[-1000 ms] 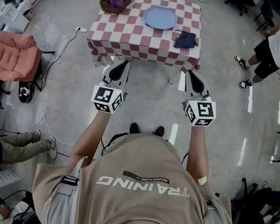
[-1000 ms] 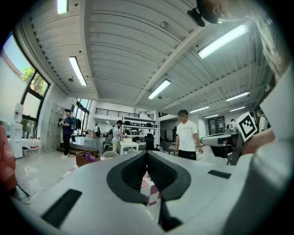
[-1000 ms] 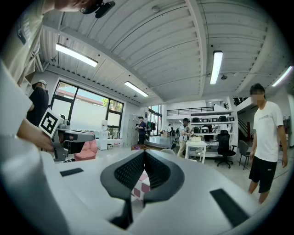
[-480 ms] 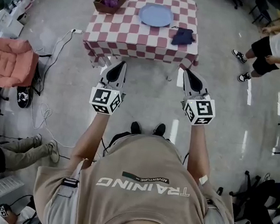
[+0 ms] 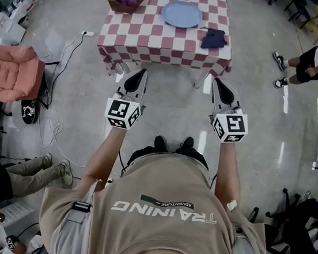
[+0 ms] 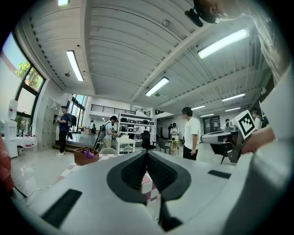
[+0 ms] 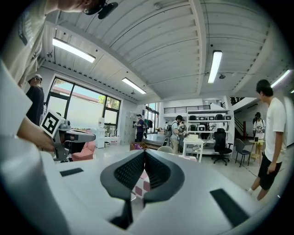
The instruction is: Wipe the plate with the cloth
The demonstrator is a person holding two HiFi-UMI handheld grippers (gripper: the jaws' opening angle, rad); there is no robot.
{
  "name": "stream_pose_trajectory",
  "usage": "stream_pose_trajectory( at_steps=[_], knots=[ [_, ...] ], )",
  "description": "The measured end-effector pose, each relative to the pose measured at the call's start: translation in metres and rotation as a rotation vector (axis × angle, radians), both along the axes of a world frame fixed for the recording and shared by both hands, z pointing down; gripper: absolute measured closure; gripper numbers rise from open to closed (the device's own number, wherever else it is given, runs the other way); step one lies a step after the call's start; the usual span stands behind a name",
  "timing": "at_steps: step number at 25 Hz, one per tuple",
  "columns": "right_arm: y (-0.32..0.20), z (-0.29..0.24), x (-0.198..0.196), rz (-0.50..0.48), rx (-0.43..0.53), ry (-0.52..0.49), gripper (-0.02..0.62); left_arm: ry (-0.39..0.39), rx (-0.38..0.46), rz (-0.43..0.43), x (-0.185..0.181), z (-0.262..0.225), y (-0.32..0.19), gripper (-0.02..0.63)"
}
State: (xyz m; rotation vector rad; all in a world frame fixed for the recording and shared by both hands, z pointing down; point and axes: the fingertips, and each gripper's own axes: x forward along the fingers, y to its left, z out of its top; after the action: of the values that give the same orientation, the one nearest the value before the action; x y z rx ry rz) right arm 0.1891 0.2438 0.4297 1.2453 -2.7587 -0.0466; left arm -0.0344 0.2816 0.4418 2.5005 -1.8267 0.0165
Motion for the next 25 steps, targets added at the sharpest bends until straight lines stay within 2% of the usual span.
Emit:
stream_pose_trajectory(
  at_steps=[8,19,25],
  knots=[
    [-0.016,0.004,-0.007,0.0,-0.013,-0.008,0.577,0.013,-0.012,0.002,-0.009,0.003,-0.021,0.591],
    [-0.099,-0.017,0.0,-0.056,0.023,-0.023,0.577,0.001,0.016,-0.069,-0.002,-0.014,-0.088,0.591],
    [-0.134,-0.012,0.011,-0.088,0.02,-0.012,0.577,0.0,0.018,-0.102,0.012,-0.014,-0.117,0.591]
  ],
)
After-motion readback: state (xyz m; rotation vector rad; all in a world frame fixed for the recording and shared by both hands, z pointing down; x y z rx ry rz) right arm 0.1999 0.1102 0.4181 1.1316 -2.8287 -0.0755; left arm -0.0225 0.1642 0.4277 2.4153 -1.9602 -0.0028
